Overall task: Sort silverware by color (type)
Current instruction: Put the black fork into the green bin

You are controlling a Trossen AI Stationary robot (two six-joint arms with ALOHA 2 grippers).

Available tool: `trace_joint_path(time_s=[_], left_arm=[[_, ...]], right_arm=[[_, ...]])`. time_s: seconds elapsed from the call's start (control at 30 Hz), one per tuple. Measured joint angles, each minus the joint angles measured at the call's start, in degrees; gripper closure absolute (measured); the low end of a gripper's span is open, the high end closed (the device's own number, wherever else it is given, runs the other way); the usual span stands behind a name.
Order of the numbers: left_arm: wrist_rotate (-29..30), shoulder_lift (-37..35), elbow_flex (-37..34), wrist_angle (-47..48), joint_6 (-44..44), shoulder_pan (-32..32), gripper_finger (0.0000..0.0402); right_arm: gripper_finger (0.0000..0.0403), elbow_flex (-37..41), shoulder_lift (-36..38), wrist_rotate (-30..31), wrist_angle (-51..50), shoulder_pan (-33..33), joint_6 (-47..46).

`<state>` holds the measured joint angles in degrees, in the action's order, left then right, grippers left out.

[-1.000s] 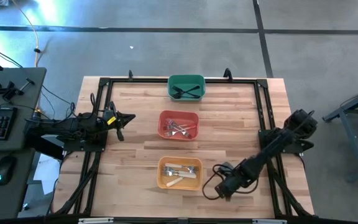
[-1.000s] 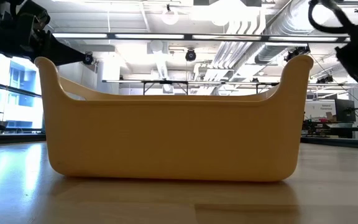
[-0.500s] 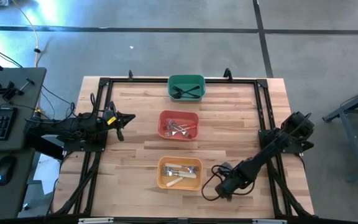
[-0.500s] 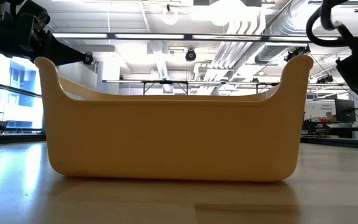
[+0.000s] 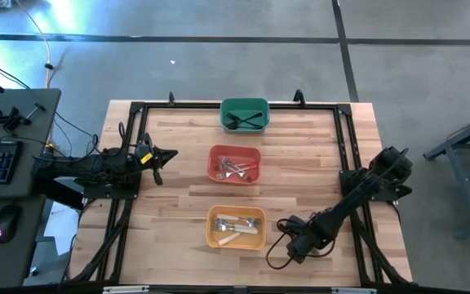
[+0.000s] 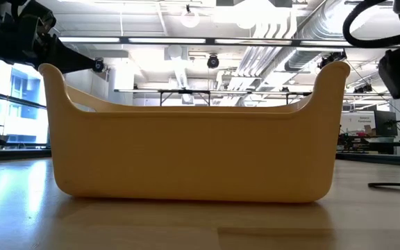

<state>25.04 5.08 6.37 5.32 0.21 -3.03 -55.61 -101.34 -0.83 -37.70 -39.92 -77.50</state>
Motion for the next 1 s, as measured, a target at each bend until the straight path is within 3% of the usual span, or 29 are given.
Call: trace_joint_path(time_s=[0.2,0.27,0.6,0.83,1.0], left_arm=[[0.0,0.0,0.0,0.0,0.0,0.0,0.0397],[0.0,0.0,0.0,0.0,0.0,0.0,0.0397],[0.0,0.0,0.0,0.0,0.0,0.0,0.0397],[0.0,0.0,0.0,0.0,0.0,0.0,0.0397],[0.0,0.0,0.0,0.0,0.0,0.0,0.0397]], right_arm=[[0.0397,-1.4,-0.3,3.2,-4.1,0.1,4.2],[0.0401,-3.3,-0.6,8.2,-8.9,0.3,5.9],[0.0403,-19.8,-0.3,18.1,-33.5,3.7,12.2],[0.0403,-27.0,-0.3,30.9,-42.6,11.7,26.4],[0.0403,-28.3,-0.2,38.5,-39.3,21.7,43.5]])
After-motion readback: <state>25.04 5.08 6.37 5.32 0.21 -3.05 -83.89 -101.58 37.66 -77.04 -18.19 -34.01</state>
